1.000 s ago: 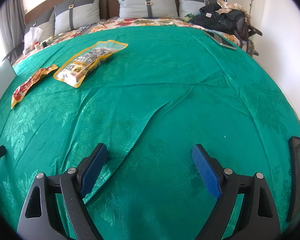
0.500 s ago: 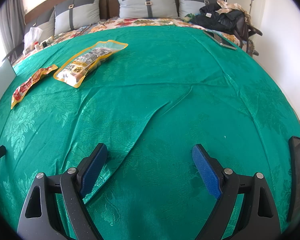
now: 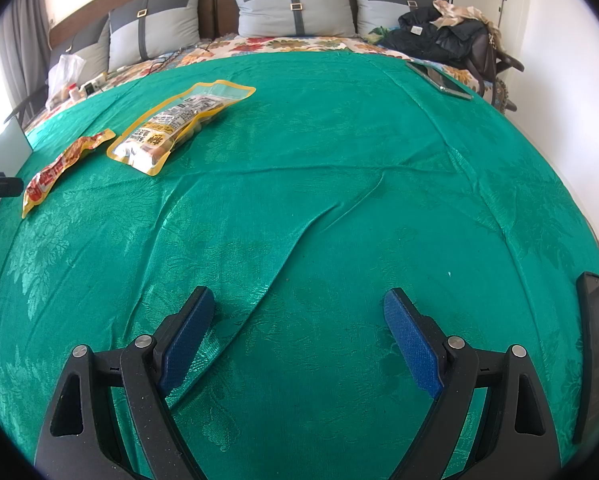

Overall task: Organize snacks
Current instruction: 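Grasp the yellow-red printed strip snack with the left gripper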

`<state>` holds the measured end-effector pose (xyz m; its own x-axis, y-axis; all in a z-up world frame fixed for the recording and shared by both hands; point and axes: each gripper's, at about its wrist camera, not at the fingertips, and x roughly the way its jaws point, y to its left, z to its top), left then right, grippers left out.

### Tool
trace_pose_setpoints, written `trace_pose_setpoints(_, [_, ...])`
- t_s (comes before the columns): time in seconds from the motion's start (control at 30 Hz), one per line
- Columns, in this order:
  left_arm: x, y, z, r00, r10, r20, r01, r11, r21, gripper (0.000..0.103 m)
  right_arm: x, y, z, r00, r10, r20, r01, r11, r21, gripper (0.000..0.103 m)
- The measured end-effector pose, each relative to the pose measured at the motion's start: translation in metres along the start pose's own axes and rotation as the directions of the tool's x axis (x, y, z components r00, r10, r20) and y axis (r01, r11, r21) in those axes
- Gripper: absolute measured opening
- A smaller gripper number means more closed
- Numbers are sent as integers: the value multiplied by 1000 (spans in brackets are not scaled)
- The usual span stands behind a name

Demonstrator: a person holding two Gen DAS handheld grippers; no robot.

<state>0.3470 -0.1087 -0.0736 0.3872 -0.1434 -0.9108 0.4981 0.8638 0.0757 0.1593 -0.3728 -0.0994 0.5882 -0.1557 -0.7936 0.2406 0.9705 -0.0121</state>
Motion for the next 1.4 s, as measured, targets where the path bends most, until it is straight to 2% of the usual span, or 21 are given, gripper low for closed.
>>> trace_pose_setpoints(0.07, [15, 3, 12, 1000, 15, -25, -16, 1000, -19, 102, 0, 0, 0, 1000, 0, 0, 0, 1000, 0, 89])
trace_pose_setpoints(0.2, [43, 13, 18, 997, -11, -82, 1, 993, -116, 100, 0, 0, 0, 1000, 1, 0, -1, 1000, 0, 89])
trace_pose_setpoints(0.23, [44, 15, 16, 996, -45, -72, 35, 990, -137, 93, 0, 0, 0, 1000, 1, 0, -1, 1000, 0, 89])
trace_pose_setpoints(0.3, [36, 16, 8, 997, -78, -3, 77, 985, -155, 69, 0, 0, 0, 1000, 0, 0, 0, 1000, 0, 89])
trace_pose_setpoints(0.33, [33, 15, 3, 998, -56, 8, 57, 987, -152, 56, 0, 0, 0, 1000, 0, 0, 0, 1000, 0, 89])
trace_pose_setpoints(0.37, [31, 15, -1, 998, -56, 12, 57, 987, -152, 49, 0, 0, 0, 1000, 0, 0, 0, 1000, 0, 89])
trace_pose_setpoints(0.53, [11, 20, -42, 996, -78, 34, 84, 965, -247, 47, 0, 0, 0, 1000, 0, 0, 0, 1000, 0, 90])
trace_pose_setpoints(0.73, [-33, -14, -127, 998, -53, 18, 56, 964, -258, 47, 0, 0, 0, 1000, 0, 0, 0, 1000, 0, 90])
trace_pose_setpoints(0.83, [-43, -25, -154, 999, -20, 29, 26, 971, -237, 48, 0, 0, 0, 1000, 0, 0, 0, 1000, 0, 90])
trace_pose_setpoints(0.9, [-43, -28, -156, 999, -17, 43, 27, 974, -223, 56, 0, 0, 0, 1000, 0, 0, 0, 1000, 0, 90])
trace_pose_setpoints(0.97, [-39, -23, -149, 998, -32, 54, 44, 970, -237, 77, 0, 0, 0, 1000, 1, 0, -1, 1000, 0, 90])
trace_pose_setpoints(1.1, [-23, -6, -134, 997, 30, 74, -9, 963, -271, 86, 0, 0, 0, 1000, 1, 0, -1, 1000, 0, 90])
trace_pose_setpoints(1.23, [-11, 5, -128, 990, 68, 122, -30, 956, -292, 103, 0, 0, 0, 1000, 1, -1, -1, 1000, 0, 90])
trace_pose_setpoints(1.4, [-9, 7, -131, 981, 81, 174, -28, 958, -287, 103, 0, 0, 0, 1000, 1, -1, -1, 1000, 0, 90])
